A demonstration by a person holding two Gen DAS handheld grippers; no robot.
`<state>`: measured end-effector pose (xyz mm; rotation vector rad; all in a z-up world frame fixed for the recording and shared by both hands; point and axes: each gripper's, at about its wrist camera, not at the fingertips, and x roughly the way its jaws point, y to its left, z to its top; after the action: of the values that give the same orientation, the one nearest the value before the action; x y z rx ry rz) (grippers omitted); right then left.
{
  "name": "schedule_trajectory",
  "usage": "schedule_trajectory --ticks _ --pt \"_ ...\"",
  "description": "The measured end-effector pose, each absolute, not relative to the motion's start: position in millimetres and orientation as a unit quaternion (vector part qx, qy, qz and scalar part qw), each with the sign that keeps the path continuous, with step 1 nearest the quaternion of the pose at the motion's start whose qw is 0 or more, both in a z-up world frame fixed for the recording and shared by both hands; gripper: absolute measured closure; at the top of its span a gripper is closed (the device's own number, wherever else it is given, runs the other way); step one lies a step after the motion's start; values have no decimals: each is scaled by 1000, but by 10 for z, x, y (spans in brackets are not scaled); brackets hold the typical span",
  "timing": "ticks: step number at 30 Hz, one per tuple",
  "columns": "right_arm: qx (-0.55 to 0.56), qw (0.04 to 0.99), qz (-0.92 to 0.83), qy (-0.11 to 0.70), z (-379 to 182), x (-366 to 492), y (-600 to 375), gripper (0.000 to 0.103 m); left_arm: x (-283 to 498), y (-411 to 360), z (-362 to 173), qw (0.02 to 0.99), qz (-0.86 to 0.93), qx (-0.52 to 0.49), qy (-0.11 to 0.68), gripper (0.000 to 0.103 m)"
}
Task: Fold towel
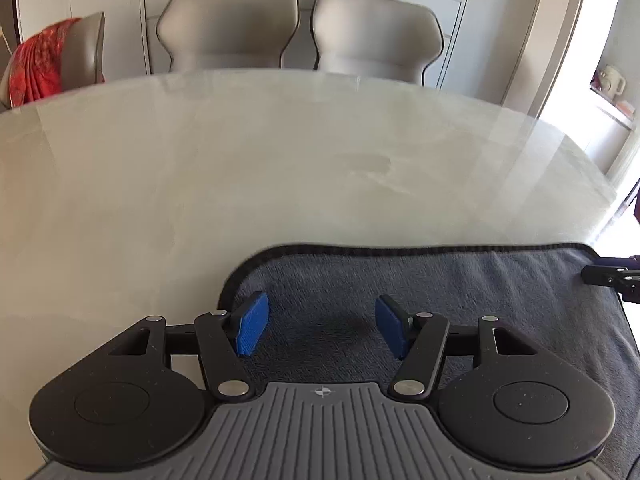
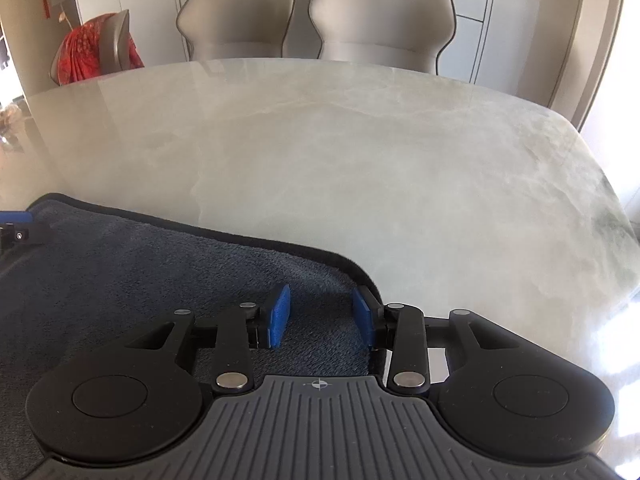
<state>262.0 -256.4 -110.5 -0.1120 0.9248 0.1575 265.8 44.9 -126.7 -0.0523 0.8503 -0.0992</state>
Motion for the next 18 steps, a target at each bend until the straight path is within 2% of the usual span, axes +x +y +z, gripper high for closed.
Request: schedule_trajectory --ticks 5,8,13,18 --pt "-66 888 80 448 -1110 2710 -2547 65 2725 409 -1316 910 -40 18 412 38" --pt "-63 887 70 451 -1005 2631 -2549 64 2707 471 -1247 908 -38 0 418 41" --pt "-18 900 97 425 -628 1801 -2542 53 2142 824 -964 919 -21 -51 390 38" --pt "16 890 126 438 -541 976 -2417 53 1458 1207 -1057 888 16 -163 429 38"
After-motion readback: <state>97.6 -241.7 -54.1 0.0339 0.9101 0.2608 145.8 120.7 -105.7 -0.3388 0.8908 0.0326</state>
